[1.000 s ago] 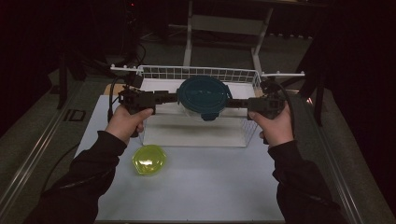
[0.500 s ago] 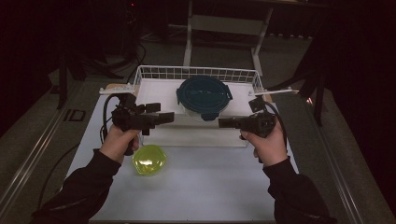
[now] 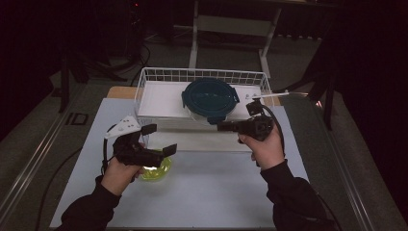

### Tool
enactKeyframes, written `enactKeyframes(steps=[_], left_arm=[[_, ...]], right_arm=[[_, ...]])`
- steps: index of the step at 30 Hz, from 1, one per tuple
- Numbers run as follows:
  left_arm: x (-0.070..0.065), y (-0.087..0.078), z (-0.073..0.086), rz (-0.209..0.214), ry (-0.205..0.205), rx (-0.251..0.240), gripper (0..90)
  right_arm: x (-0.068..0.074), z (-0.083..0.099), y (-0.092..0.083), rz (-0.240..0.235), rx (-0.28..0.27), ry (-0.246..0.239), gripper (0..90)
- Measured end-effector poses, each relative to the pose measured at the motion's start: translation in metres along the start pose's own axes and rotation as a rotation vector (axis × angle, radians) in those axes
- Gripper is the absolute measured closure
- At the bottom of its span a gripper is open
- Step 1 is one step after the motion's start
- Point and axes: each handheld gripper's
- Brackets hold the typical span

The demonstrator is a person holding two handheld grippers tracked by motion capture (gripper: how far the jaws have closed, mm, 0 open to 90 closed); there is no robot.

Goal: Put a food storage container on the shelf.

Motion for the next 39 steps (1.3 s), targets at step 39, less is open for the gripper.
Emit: enactKeyframes(steps=[39], left_arm=[[-0.006,-0.004,0.047,-0.055,0.003,-0.027,0.0]], right_arm=[[-0.020,-0.036,0.025,0.038,-0.021,0.053,89.8]])
Point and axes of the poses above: each handheld gripper's, and its own axes: y roughly forward along the jaws, z roughly out of its underside, x roughly to its left, and after that the axes turned 1 degree about z, right-handed
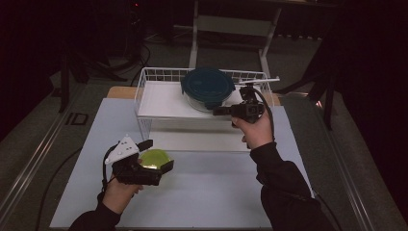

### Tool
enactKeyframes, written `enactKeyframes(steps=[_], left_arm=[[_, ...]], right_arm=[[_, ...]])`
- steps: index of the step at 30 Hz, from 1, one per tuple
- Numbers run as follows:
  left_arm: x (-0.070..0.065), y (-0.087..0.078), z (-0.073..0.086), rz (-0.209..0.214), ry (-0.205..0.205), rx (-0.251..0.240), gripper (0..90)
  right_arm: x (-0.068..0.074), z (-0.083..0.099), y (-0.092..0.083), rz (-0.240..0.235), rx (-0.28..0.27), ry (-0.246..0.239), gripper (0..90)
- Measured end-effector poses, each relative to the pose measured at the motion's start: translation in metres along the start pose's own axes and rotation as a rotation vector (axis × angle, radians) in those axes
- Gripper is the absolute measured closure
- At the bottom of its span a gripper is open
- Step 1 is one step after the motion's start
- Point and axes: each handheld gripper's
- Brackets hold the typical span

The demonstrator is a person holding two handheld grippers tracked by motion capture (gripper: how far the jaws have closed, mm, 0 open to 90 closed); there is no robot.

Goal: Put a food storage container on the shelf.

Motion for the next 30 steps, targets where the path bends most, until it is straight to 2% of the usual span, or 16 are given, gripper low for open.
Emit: enactKeyframes(steps=[6,10,11,12,13,18,20,22,23,25,26,27,28,30], left_arm=[[-0.001,0.000,0.000,0.006,0.005,0.001,0.0],[-0.001,-0.001,-0.001,0.006,0.005,0.000,0.0],[-0.001,-0.001,-0.001,0.006,0.002,0.003,0.0],[-0.001,-0.001,-0.001,0.006,0.002,0.003,0.0],[-0.001,-0.002,-0.001,0.008,0.004,0.005,0.0],[-0.001,-0.005,-0.003,0.009,0.014,0.005,0.0],[0.000,-0.008,-0.004,0.022,0.019,0.002,0.0],[0.001,-0.009,-0.004,0.022,0.025,0.003,0.0],[0.001,-0.010,-0.005,0.023,0.035,0.008,0.0],[0.002,-0.012,-0.004,0.026,0.042,0.006,0.0],[0.003,-0.013,-0.004,0.027,0.046,0.011,0.0],[0.004,-0.014,-0.003,0.032,0.048,0.014,0.0],[0.005,-0.015,-0.003,0.040,0.044,0.019,0.0],[0.009,-0.017,0.000,0.051,0.032,0.025,0.0]], right_arm=[[0.002,0.002,0.000,-0.011,0.007,-0.017,88.8],[0.007,0.007,0.000,-0.019,0.011,-0.051,82.8],[0.010,0.012,-0.001,-0.016,0.007,-0.072,77.4],[0.010,0.012,-0.001,-0.016,0.007,-0.072,77.4],[0.011,0.015,-0.002,-0.003,0.002,-0.082,70.9],[0.012,0.023,-0.007,-0.002,-0.017,-0.099,61.1],[0.011,0.030,-0.012,-0.009,-0.027,-0.115,51.0],[0.011,0.037,-0.015,-0.014,-0.039,-0.126,44.0],[0.011,0.037,-0.015,-0.014,-0.039,-0.126,44.0],[0.013,0.045,-0.017,-0.014,-0.048,-0.149,34.8],[0.013,0.053,-0.018,-0.028,-0.053,-0.165,25.3],[0.013,0.053,-0.018,-0.028,-0.053,-0.165,25.3],[0.012,0.062,-0.019,-0.066,-0.056,-0.183,18.2],[0.012,0.067,-0.020,-0.071,-0.066,-0.184,17.0]])
Point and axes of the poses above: each handheld gripper's, and its own axes: y roughly forward along the jaws, z roughly out of its underside, x roughly to its left, and after that the axes turned 1 degree about z, right-handed
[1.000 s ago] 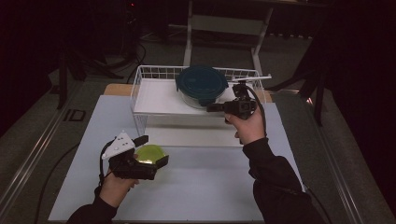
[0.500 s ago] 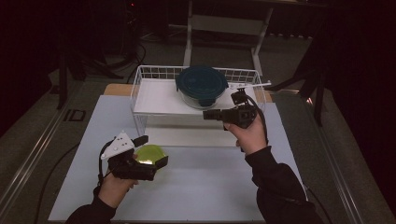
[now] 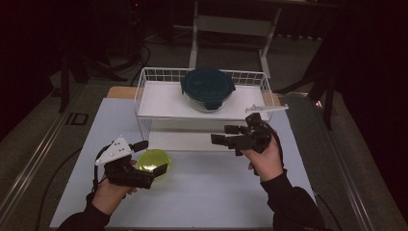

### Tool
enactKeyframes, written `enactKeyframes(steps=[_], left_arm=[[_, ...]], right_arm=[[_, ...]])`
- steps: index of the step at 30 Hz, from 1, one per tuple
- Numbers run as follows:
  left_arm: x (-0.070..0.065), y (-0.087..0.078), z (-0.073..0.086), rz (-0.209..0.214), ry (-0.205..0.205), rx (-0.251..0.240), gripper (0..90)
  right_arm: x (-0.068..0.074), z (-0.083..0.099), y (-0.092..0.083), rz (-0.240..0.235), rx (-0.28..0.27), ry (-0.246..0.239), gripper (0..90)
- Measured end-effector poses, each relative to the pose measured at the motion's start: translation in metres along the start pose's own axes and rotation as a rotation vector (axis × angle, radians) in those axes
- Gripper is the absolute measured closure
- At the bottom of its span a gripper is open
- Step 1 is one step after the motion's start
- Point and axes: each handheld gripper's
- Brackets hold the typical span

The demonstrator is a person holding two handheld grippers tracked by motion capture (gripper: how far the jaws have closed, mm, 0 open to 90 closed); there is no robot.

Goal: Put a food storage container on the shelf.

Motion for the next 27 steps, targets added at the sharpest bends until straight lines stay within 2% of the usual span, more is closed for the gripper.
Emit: enactKeyframes(steps=[2,3,6,11,13,15,16,17,25,26,27], left_arm=[[0.004,-0.003,0.003,0.005,-0.004,-0.001,0.0],[0.007,-0.005,0.005,0.016,-0.014,-0.002,0.0],[0.009,-0.007,0.007,0.016,-0.015,-0.001,0.0],[0.010,-0.009,0.011,0.016,0.002,0.033,0.0],[0.011,-0.009,0.013,0.005,0.011,0.065,0.0],[0.012,-0.010,0.016,-0.001,0.016,0.075,0.0],[0.013,-0.011,0.017,-0.001,0.009,0.077,0.0],[0.015,-0.012,0.021,0.008,-0.004,0.073,0.0],[0.027,-0.019,0.033,0.021,-0.027,0.080,0.0],[0.029,-0.021,0.035,0.027,-0.025,0.081,0.0],[0.031,-0.023,0.038,0.019,-0.007,0.092,0.0]], right_arm=[[0.001,0.009,-0.001,0.014,0.004,-0.036,14.3],[0.001,0.017,-0.003,0.026,-0.006,-0.036,14.6],[-0.001,0.024,-0.005,0.024,-0.013,-0.030,14.5],[-0.005,0.040,-0.005,0.023,-0.001,-0.046,14.5],[-0.007,0.051,-0.006,0.023,-0.001,-0.047,14.5],[-0.007,0.057,-0.008,0.029,-0.005,-0.049,14.6],[-0.007,0.057,-0.008,0.029,-0.005,-0.049,14.6],[-0.008,0.065,-0.012,0.033,-0.014,-0.056,14.6],[-0.009,0.088,-0.024,0.039,-0.051,-0.075,14.7],[-0.008,0.097,-0.027,0.046,-0.051,-0.074,14.7],[-0.009,0.099,-0.029,0.050,-0.055,-0.076,14.7]])
Point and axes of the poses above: each handheld gripper's, and its own axes: y roughly forward along the jaws, z roughly out of its underside, x roughly to its left, and after that the axes turned 1 degree about z, right-handed
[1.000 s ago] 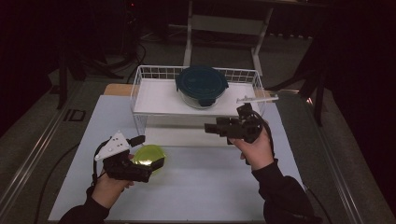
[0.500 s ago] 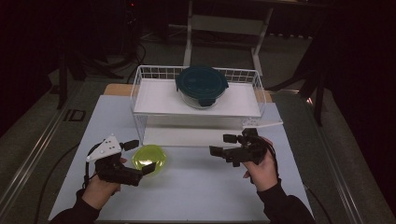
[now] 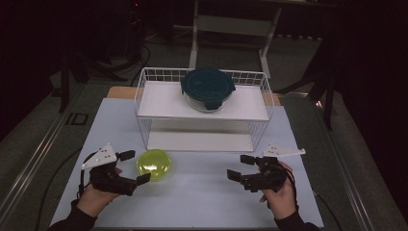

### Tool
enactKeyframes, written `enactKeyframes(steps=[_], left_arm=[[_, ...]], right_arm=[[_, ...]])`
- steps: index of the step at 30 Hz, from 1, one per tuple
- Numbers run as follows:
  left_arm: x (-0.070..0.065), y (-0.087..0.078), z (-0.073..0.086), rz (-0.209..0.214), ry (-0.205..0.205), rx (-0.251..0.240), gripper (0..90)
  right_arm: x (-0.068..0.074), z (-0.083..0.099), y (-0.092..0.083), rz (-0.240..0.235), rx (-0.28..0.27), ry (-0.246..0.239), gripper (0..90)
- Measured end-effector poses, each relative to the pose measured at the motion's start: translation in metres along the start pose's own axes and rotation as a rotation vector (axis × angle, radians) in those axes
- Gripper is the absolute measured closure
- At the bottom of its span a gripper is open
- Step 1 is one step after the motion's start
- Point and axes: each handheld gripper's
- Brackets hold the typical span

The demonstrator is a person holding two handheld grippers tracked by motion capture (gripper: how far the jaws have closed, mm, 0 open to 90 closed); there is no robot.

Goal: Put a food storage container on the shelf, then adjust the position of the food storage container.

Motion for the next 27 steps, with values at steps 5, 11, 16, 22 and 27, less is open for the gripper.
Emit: enactKeyframes(steps=[5,11,16,22,27], left_arm=[[0.008,-0.006,0.009,-0.017,0.026,0.015,2.1],[0.020,-0.010,0.019,-0.033,0.018,0.041,5.4],[0.032,-0.013,0.030,-0.049,0.017,0.064,18.4],[0.049,-0.013,0.045,-0.098,-0.004,0.115,46.6],[0.057,-0.005,0.052,-0.131,-0.012,0.204,66.3]], right_arm=[[-0.003,0.016,-0.011,0.012,-0.022,0.004,14.7],[-0.006,0.029,-0.020,0.036,-0.035,0.024,14.6],[-0.008,0.037,-0.029,0.061,-0.046,0.031,14.7],[-0.013,0.045,-0.035,0.079,-0.059,0.056,14.6],[-0.014,0.047,-0.035,0.072,-0.061,0.065,14.6]])
Point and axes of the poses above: each handheld gripper's, and its own axes: y roughly forward along the jaws, z roughly out of its underside, x roughly to its left, and after that the axes turned 1 degree about z, right-handed
